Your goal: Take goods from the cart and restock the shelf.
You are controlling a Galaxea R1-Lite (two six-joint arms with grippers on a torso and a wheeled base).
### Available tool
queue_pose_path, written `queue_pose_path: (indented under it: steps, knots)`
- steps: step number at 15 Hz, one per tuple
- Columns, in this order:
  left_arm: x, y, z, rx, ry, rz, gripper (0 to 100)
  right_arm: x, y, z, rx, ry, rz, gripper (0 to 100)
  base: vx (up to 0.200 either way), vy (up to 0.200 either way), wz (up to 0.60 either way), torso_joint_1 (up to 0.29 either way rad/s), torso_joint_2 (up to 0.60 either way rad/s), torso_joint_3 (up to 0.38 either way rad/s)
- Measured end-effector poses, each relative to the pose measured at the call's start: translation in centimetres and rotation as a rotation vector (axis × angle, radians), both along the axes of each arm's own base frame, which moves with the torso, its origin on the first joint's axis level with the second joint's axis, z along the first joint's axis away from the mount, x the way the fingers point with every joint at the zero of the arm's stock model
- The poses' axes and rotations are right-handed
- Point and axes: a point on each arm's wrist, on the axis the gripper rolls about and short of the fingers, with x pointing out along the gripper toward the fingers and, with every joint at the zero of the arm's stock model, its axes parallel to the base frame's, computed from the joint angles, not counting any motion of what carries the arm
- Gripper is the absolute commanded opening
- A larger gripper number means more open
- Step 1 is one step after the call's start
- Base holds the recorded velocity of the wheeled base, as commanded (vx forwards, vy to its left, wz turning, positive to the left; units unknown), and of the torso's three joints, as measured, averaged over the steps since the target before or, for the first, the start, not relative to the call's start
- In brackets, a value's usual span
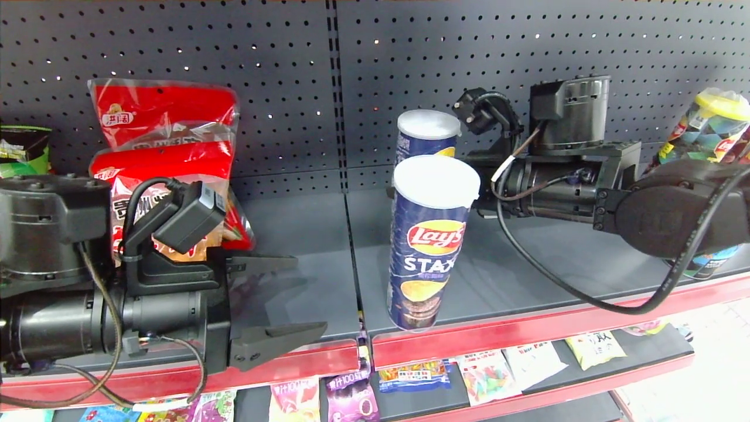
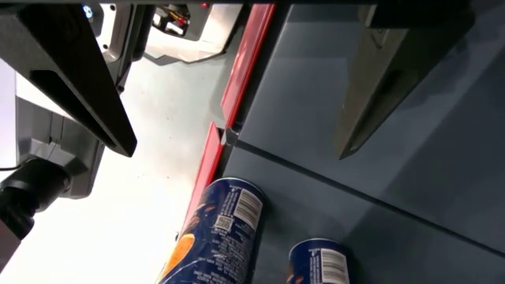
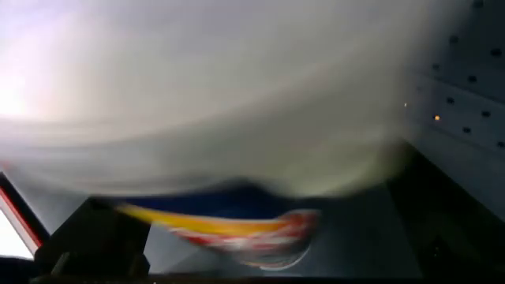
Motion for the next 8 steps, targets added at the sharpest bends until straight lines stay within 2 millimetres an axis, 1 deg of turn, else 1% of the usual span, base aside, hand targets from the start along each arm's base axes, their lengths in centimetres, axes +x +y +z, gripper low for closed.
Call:
queue_pose_path:
  steps: [8]
  knots:
    - [0.5,-0.3,-0.2,0.004,0.002,-0.004,100,-2.9,-2.4,-0.3,-0.016,0.032,-0.015,100,0.000,0.000,0.00,0.000,0.00,0.000]
